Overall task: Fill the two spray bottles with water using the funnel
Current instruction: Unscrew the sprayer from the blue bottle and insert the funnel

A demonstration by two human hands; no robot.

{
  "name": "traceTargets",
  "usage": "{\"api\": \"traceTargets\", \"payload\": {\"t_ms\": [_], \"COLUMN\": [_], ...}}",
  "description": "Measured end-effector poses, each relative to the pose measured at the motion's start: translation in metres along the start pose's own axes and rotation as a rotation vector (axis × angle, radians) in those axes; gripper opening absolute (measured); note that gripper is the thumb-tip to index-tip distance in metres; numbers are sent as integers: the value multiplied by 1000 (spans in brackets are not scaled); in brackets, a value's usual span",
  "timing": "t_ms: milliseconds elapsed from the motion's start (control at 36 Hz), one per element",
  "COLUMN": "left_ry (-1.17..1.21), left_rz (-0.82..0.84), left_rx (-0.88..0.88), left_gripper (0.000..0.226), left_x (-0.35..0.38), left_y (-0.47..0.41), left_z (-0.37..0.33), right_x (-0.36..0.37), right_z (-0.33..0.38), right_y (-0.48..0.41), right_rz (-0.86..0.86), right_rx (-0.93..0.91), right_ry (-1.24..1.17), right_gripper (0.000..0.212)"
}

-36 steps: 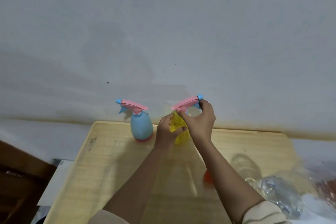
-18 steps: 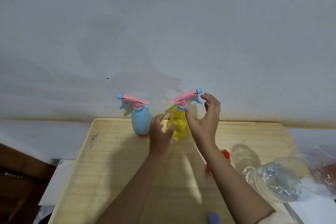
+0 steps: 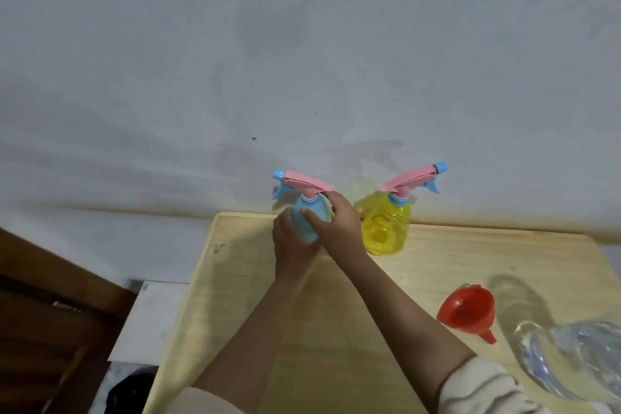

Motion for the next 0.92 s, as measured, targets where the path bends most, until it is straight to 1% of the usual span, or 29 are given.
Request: {"api": "traceTargets", "payload": {"t_ms": [56,139,250,361,417,500,556,611,694,722,806,861,917], "left_ry": [-13,26,74,199,215,168,153,163,209,218,233,249,264], "left_rz": [-7,19,27,110,131,163,225,285,372,387,423,437,426], "left_rx": [37,37,54,55,58,100,118,154,176,161,148,132,114], "left_gripper": [86,88,87,90,89,85,78,72,67,67,79,82,71], "left_x": [2,5,5,0,-2,-4,-7,-14,-21,-21,-19,-18,-20], "left_y": [-2,-1,3,10,11,14,17,19,22,23,28,33,38], "left_z": [0,1,2,9,12,9,4,-3,-9,-9,-10,-12,-16], "right_x": [3,6,3,-4,-8,-16,-23,-28,-31,-32,-35,-35,-38], "right_z": [-4,-11,-10,-7,-2,6,10,13,22,25,32,35,35], "right_y": [-5,-7,-1,6,9,11,12,12,13,14,19,23,27], "right_rz": [-43,-121,-187,-237,-244,-244,-214,-151,-8,31,83,68,-43], "right_rx": [40,106,125,150,149,134,109,86,54,56,64,56,45], "right_ry": [-26,-78,-77,-103,-129,-168,-170,-182,-265,-320,-454,-478,-459], "right_gripper": [25,20,23,22,20,13,5,2,9,8,13,17,33]}}
Point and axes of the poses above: each hand's wrist, its own y-axis away from the middle knuckle, its own x-axis out of the palm, z = x × y, the point moved 7 cm from there along -y, towards the middle knuckle, and after that the axes turned 11 degrees about -x, right-handed, at the moved point
